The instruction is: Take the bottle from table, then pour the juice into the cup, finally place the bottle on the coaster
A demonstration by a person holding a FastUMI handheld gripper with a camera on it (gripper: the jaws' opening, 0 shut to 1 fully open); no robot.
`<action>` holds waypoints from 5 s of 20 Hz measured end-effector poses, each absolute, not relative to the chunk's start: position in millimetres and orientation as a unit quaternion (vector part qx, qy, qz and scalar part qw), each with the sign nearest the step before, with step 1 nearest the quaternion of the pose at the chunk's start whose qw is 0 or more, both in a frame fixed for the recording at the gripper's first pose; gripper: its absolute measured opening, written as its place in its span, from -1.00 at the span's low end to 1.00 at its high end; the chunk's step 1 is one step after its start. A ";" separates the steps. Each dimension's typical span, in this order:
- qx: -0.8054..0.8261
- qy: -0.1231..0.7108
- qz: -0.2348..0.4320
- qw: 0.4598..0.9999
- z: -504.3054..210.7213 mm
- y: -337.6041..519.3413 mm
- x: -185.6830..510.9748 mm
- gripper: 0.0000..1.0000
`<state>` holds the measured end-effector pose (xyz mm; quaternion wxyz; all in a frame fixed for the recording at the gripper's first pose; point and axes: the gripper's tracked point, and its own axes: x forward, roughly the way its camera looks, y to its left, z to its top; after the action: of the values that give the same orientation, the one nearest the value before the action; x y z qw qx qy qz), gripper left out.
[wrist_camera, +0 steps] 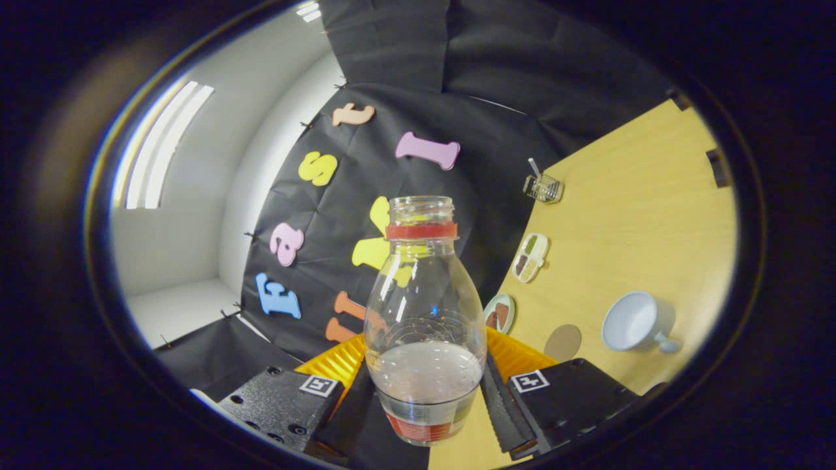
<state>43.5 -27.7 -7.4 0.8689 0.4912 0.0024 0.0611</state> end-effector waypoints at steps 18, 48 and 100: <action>0.078 0.003 0.001 0.997 -14.6 -3.5 117.4 0.64; -0.002 0.066 -0.055 0.996 -189.0 16.2 243.9 0.72; -0.019 -0.026 0.023 0.999 110.0 14.1 -67.9 1.00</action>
<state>-67.9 14.1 110.0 0.9992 -0.0186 -0.0263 0.0226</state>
